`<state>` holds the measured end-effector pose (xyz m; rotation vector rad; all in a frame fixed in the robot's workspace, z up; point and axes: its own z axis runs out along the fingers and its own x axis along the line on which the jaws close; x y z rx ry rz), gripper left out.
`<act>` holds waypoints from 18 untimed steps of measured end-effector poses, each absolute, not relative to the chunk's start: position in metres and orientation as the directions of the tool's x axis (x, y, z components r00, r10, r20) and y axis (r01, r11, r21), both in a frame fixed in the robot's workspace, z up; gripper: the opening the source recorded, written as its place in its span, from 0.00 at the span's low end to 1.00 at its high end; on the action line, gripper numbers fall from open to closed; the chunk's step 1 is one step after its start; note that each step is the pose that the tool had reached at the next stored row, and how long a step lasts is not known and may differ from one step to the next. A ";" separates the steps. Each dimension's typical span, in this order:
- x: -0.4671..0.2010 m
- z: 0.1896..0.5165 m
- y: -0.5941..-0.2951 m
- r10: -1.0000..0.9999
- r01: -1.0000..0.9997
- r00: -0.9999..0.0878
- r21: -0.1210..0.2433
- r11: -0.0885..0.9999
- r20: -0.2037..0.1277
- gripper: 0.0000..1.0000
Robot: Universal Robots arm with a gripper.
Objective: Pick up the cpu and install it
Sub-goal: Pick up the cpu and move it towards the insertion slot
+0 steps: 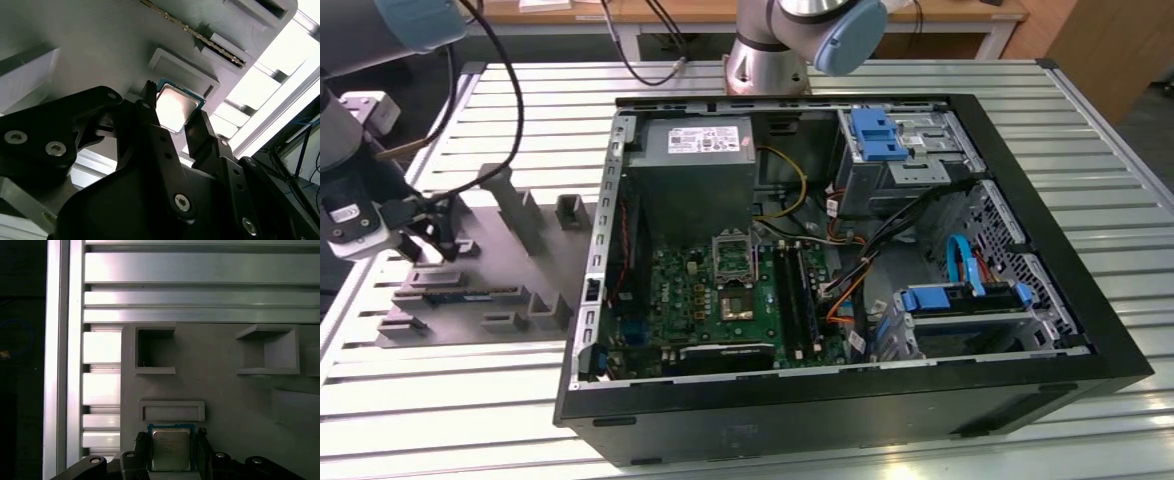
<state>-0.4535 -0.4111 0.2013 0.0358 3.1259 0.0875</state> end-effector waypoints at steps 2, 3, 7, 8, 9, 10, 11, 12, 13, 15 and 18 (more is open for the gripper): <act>-0.453 0.205 -0.411 0.023 0.023 -1.000 0.056 0.998 -0.013 0.47; -0.453 0.207 -0.411 0.023 0.023 -1.000 0.056 0.998 -0.012 0.47; -0.453 0.211 -0.411 0.023 0.023 -1.000 0.056 0.998 -0.011 0.47; -0.453 0.211 -0.411 0.023 0.023 -1.000 0.056 0.998 -0.011 0.47; -0.453 0.211 -0.411 0.023 0.023 -1.000 0.056 0.998 -0.011 0.47; -0.453 0.211 -0.411 0.023 0.023 -1.000 0.056 0.998 -0.011 0.47; -0.453 0.211 -0.411 0.023 0.023 -1.000 0.056 0.998 -0.011 0.47; -0.453 0.212 -0.411 0.023 0.023 -1.000 0.056 0.998 -0.011 0.47; -0.453 0.212 -0.411 0.023 0.023 -1.000 0.056 0.998 -0.011 0.47; -0.453 0.213 -0.411 0.023 0.023 -1.000 0.056 0.998 -0.011 0.47; -0.453 0.214 -0.411 0.023 0.023 -1.000 0.056 0.998 -0.011 0.47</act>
